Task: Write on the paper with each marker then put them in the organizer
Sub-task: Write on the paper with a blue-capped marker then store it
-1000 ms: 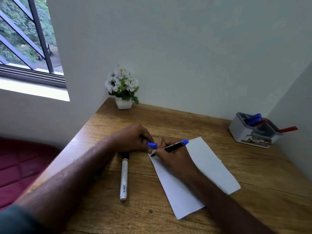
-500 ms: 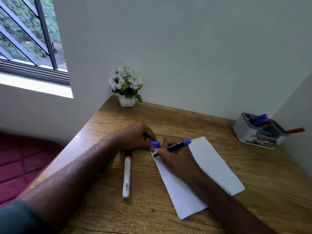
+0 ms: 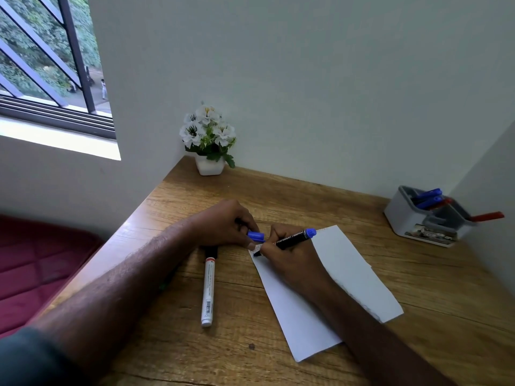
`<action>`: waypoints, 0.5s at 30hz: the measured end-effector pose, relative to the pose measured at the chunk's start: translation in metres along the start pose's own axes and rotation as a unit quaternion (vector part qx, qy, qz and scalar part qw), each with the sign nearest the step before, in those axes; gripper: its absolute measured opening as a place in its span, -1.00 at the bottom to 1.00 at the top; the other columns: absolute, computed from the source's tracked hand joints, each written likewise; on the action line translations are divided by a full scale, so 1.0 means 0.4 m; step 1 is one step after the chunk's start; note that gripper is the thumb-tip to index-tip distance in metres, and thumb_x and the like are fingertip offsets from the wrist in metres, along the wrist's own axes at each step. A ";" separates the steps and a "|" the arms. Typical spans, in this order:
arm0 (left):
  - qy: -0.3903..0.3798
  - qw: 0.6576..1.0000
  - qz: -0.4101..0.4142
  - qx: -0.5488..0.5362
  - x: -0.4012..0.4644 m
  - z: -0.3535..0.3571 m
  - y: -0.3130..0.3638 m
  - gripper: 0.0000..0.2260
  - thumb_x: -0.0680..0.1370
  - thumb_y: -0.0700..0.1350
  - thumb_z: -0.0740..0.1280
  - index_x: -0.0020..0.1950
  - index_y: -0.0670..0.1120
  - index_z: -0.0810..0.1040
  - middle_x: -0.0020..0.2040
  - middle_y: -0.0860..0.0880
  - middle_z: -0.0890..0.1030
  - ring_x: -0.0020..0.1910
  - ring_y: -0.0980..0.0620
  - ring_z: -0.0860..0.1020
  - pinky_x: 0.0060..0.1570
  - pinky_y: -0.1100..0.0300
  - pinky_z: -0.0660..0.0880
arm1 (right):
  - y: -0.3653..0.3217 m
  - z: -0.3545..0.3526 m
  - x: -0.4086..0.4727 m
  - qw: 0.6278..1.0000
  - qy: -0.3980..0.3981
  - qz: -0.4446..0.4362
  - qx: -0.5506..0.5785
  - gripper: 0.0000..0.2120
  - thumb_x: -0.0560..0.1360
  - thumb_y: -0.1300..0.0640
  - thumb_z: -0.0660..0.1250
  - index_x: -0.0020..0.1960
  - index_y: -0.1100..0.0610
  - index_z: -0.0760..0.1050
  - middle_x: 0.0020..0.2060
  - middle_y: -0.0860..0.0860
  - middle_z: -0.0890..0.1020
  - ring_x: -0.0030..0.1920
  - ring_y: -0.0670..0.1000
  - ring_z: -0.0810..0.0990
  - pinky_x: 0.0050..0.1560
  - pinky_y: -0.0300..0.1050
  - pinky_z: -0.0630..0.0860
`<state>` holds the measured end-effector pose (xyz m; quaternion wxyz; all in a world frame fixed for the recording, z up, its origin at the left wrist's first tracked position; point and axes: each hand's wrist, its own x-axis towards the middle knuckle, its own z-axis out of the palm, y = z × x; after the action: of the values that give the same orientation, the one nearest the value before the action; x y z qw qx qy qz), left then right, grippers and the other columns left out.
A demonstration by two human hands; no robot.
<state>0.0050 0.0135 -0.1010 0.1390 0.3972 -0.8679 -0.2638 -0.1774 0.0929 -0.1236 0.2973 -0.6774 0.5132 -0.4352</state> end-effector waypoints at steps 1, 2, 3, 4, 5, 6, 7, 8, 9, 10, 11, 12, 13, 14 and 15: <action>0.000 1.000 0.000 0.003 0.000 0.000 0.001 -0.70 0.43 -0.03 0.52 0.14 -0.01 0.67 -0.14 0.11 0.61 -0.15 0.14 0.53 -0.19 0.35 0.38 | 0.004 0.000 0.001 1.000 0.000 -0.001 -0.009 -0.59 0.43 0.26 0.49 -0.43 0.09 0.32 -0.54 -0.17 0.40 -0.46 -0.17 0.36 -0.39 -0.38 0.29; 0.000 1.000 0.000 0.004 0.000 0.000 0.003 -0.70 0.43 -0.04 0.52 0.15 -0.01 0.66 -0.14 0.12 0.60 -0.15 0.16 0.52 -0.19 0.36 0.37 | 0.008 0.001 0.003 1.000 0.003 0.000 -0.011 -0.59 0.43 0.26 0.49 -0.43 0.09 0.32 -0.55 -0.17 0.40 -0.46 -0.17 0.37 -0.39 -0.39 0.29; -0.001 1.000 0.000 0.003 -0.001 0.000 0.003 -0.70 0.43 -0.04 0.52 0.15 -0.01 0.66 -0.14 0.13 0.60 -0.15 0.16 0.52 -0.19 0.36 0.37 | 0.007 0.001 0.003 1.000 0.004 0.001 -0.008 -0.61 0.42 0.23 0.50 -0.42 0.10 0.33 -0.54 -0.16 0.40 -0.46 -0.17 0.37 -0.39 -0.39 0.30; -0.001 1.000 -0.002 0.002 -0.001 0.000 0.004 -0.70 0.43 -0.03 0.52 0.15 -0.01 0.66 -0.14 0.13 0.60 -0.15 0.16 0.52 -0.18 0.35 0.38 | 0.004 0.001 0.002 1.000 0.006 0.003 0.002 -0.64 0.39 0.16 0.49 -0.41 0.12 0.34 -0.53 -0.15 0.40 -0.46 -0.17 0.36 -0.39 -0.38 0.30; -0.002 1.000 -0.003 0.001 -0.001 0.000 0.004 -0.69 0.43 -0.04 0.52 0.15 -0.01 0.66 -0.15 0.13 0.60 -0.14 0.16 0.52 -0.17 0.35 0.38 | 0.000 0.000 0.001 1.000 0.007 0.007 0.012 -0.68 0.35 0.07 0.46 -0.40 0.14 0.35 -0.52 -0.13 0.40 -0.45 -0.16 0.35 -0.39 -0.36 0.29; -0.002 1.000 -0.004 0.002 -0.002 0.000 0.004 -0.69 0.43 -0.04 0.52 0.16 -0.01 0.66 -0.15 0.14 0.59 -0.14 0.17 0.52 -0.17 0.35 0.37 | -0.002 0.000 0.000 1.000 0.009 0.010 0.021 -0.70 0.31 0.01 0.41 -0.40 0.13 0.35 -0.51 -0.12 0.40 -0.44 -0.16 0.33 -0.39 -0.34 0.29; -0.003 1.000 -0.004 0.004 -0.002 0.000 0.005 -0.69 0.43 -0.04 0.52 0.16 -0.01 0.66 -0.15 0.16 0.58 -0.15 0.19 0.51 -0.18 0.37 0.35 | -0.003 -0.001 0.000 1.000 0.011 0.011 0.023 -0.71 0.28 -0.02 0.38 -0.40 0.12 0.34 -0.51 -0.12 0.39 -0.44 -0.16 0.32 -0.39 -0.33 0.28; -0.003 1.000 -0.004 0.007 -0.002 -0.001 0.006 -0.69 0.44 -0.04 0.52 0.17 -0.01 0.65 -0.15 0.18 0.57 -0.15 0.22 0.50 -0.19 0.39 0.33 | -0.004 0.000 0.000 1.000 0.013 0.007 0.024 -0.71 0.29 -0.01 0.38 -0.41 0.11 0.32 -0.52 -0.12 0.38 -0.45 -0.16 0.32 -0.39 -0.34 0.27; -0.004 1.000 -0.003 0.010 -0.002 -0.001 0.007 -0.69 0.44 -0.05 0.51 0.17 -0.01 0.65 -0.15 0.20 0.56 -0.16 0.24 0.49 -0.21 0.41 0.32 | -0.005 0.002 -0.001 1.000 0.013 0.001 0.023 -0.70 0.30 0.02 0.39 -0.42 0.10 0.31 -0.53 -0.13 0.37 -0.46 -0.16 0.31 -0.40 -0.36 0.27; -0.006 1.000 -0.002 0.012 -0.002 -0.002 0.008 -0.69 0.45 -0.05 0.51 0.17 -0.01 0.65 -0.15 0.22 0.55 -0.16 0.26 0.49 -0.21 0.42 0.31 | -0.005 0.002 -0.001 1.000 0.012 -0.004 0.021 -0.69 0.31 0.04 0.40 -0.42 0.10 0.30 -0.53 -0.13 0.36 -0.46 -0.16 0.31 -0.40 -0.37 0.27; -0.007 1.000 -0.002 0.012 -0.002 -0.001 0.008 -0.69 0.45 -0.05 0.51 0.17 -0.01 0.65 -0.15 0.21 0.56 -0.16 0.26 0.49 -0.21 0.42 0.32 | -0.005 0.002 -0.001 1.000 0.010 -0.008 0.018 -0.68 0.31 0.03 0.41 -0.42 0.09 0.30 -0.53 -0.13 0.36 -0.46 -0.16 0.31 -0.40 -0.38 0.27; -0.008 1.000 -0.003 0.010 -0.003 -0.001 0.008 -0.69 0.44 -0.05 0.51 0.17 -0.01 0.65 -0.13 0.19 0.57 -0.14 0.24 0.50 -0.19 0.41 0.33 | -0.001 0.001 0.000 1.000 0.009 -0.009 0.013 -0.67 0.32 0.02 0.42 -0.43 0.07 0.29 -0.53 -0.13 0.36 -0.46 -0.16 0.31 -0.40 -0.37 0.27; -0.006 1.000 -0.004 0.008 -0.002 -0.001 0.006 -0.69 0.44 -0.04 0.51 0.17 -0.01 0.65 -0.11 0.17 0.59 -0.12 0.22 0.52 -0.17 0.39 0.36 | 0.001 -0.001 0.000 1.000 0.009 -0.009 0.011 -0.65 0.34 0.06 0.44 -0.44 0.05 0.29 -0.53 -0.13 0.37 -0.46 -0.16 0.31 -0.40 -0.37 0.27; -0.005 1.000 -0.004 0.007 -0.002 0.000 0.005 -0.68 0.43 -0.04 0.52 0.17 -0.01 0.65 -0.08 0.14 0.61 -0.09 0.19 0.53 -0.14 0.36 0.39 | 0.005 -0.002 0.002 1.000 0.012 -0.007 0.011 -0.63 0.36 0.12 0.45 -0.45 0.03 0.29 -0.54 -0.14 0.37 -0.46 -0.16 0.31 -0.41 -0.37 0.27; -0.004 1.000 -0.005 0.008 -0.001 0.000 0.004 -0.68 0.43 -0.04 0.52 0.17 0.00 0.65 -0.06 0.14 0.61 -0.07 0.19 0.53 -0.12 0.35 0.40 | 0.005 -0.001 0.003 1.000 0.013 -0.005 0.015 -0.63 0.36 0.15 0.45 -0.45 0.03 0.30 -0.54 -0.14 0.37 -0.46 -0.16 0.32 -0.41 -0.37 0.27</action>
<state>0.0045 0.0147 -0.1000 0.1308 0.4018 -0.8685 -0.2591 -0.1788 0.0913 -0.1249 0.2983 -0.6697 0.5074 -0.4529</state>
